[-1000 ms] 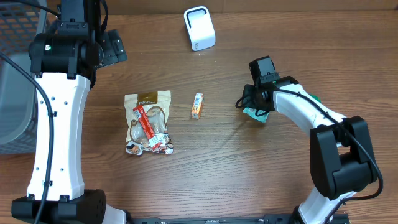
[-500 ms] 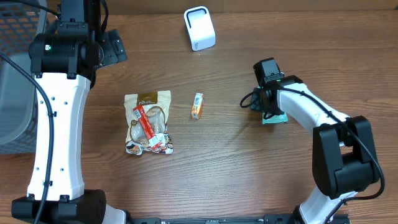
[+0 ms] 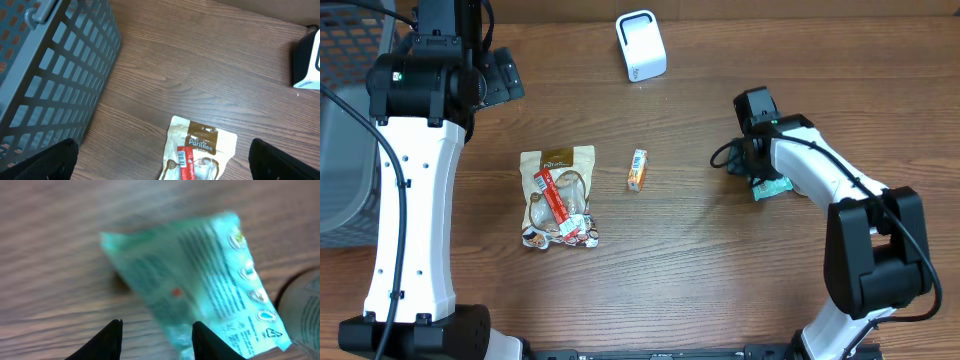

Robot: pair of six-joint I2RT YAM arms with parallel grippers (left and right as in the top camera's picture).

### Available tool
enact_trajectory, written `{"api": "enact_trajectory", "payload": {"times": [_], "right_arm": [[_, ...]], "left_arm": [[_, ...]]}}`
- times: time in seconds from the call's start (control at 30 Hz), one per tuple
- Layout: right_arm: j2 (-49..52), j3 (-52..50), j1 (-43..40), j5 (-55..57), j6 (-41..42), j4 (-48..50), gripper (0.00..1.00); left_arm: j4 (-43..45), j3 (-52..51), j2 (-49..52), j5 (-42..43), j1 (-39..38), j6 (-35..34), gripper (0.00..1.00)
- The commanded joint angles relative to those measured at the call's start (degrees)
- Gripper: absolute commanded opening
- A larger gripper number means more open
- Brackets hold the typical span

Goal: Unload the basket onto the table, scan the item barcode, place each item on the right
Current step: 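Open the right gripper to release the wipes pack and raise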

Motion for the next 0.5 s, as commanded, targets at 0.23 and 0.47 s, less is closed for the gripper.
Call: {"api": "enact_trajectory", "payload": {"times": [0.23,0.47], "right_arm": [[-1.0,1.7,4.2,-4.4,-5.1,5.0,0.46],[-0.9,-3.6,3.2,1.9,-5.1,10.4,0.46]], "left_arm": [[0.1,0.5,-0.4,-0.6,-0.4,0.7,1.00],[0.1,0.5,-0.4,-0.6,-0.4,0.7,1.00]]}}
